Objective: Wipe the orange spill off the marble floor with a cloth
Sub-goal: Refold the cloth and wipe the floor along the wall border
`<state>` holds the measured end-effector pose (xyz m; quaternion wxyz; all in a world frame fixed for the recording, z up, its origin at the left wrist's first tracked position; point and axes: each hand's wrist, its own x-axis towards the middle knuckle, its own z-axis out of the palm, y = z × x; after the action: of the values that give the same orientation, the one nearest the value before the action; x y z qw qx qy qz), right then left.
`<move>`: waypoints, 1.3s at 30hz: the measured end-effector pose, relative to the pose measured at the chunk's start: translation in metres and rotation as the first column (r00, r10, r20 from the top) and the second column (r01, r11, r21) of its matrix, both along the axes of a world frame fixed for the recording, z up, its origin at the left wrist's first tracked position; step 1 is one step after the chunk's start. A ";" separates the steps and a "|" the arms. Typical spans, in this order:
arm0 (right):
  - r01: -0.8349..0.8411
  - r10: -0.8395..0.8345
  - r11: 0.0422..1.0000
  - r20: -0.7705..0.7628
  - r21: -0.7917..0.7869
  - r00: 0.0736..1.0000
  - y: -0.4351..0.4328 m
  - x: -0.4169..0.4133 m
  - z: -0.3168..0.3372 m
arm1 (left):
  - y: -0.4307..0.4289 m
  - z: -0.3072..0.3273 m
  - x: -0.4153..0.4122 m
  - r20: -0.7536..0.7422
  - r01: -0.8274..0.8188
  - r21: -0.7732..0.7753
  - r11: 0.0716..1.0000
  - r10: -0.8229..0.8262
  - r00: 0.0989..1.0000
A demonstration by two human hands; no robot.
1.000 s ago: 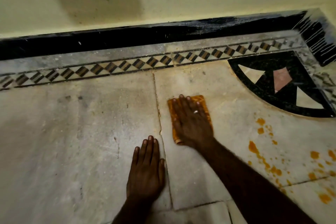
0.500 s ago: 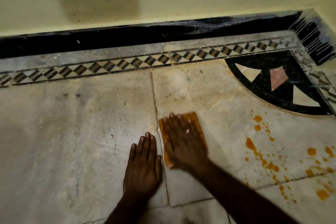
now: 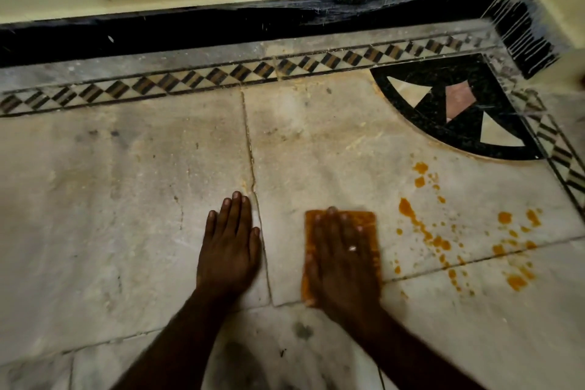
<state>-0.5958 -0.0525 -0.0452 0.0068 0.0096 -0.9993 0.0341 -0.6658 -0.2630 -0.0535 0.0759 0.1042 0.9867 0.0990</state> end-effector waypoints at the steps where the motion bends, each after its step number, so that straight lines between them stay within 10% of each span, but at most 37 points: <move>1: -0.084 0.084 0.996 -0.002 -0.026 0.996 -0.009 0.002 -0.001 | 0.000 0.001 0.000 0.006 0.002 -0.002 1.000 -0.002 1.000; 5: -0.254 0.254 0.966 -0.020 -0.042 0.967 0.002 -0.051 -0.003 | -0.004 0.003 -0.002 0.037 0.013 -0.004 1.000 -0.012 0.999; 15: 0.234 -0.235 0.972 0.034 0.026 0.971 0.085 0.036 -0.001 | 0.042 0.008 0.019 0.036 0.094 0.032 0.995 -0.096 0.995; 22: -0.111 0.107 0.992 -0.056 -0.059 0.993 0.042 0.046 -0.004 | 0.089 -0.001 0.046 0.007 0.193 -0.008 0.981 -0.193 0.981; 33: 0.387 -0.388 0.921 0.016 0.032 0.922 0.141 0.114 -0.001 | 0.116 -0.001 0.043 -0.032 0.209 0.005 0.978 -0.209 0.977; 39: 0.041 -0.041 0.998 0.009 -0.050 0.999 0.078 0.117 0.000 | 0.156 -0.002 0.042 -0.068 0.312 0.011 0.950 -0.310 0.948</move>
<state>-0.4784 0.0253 -0.0448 0.0039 -0.0114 -0.9982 0.0593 -0.6235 -0.1072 -0.0560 0.0569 0.2623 0.9588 0.0929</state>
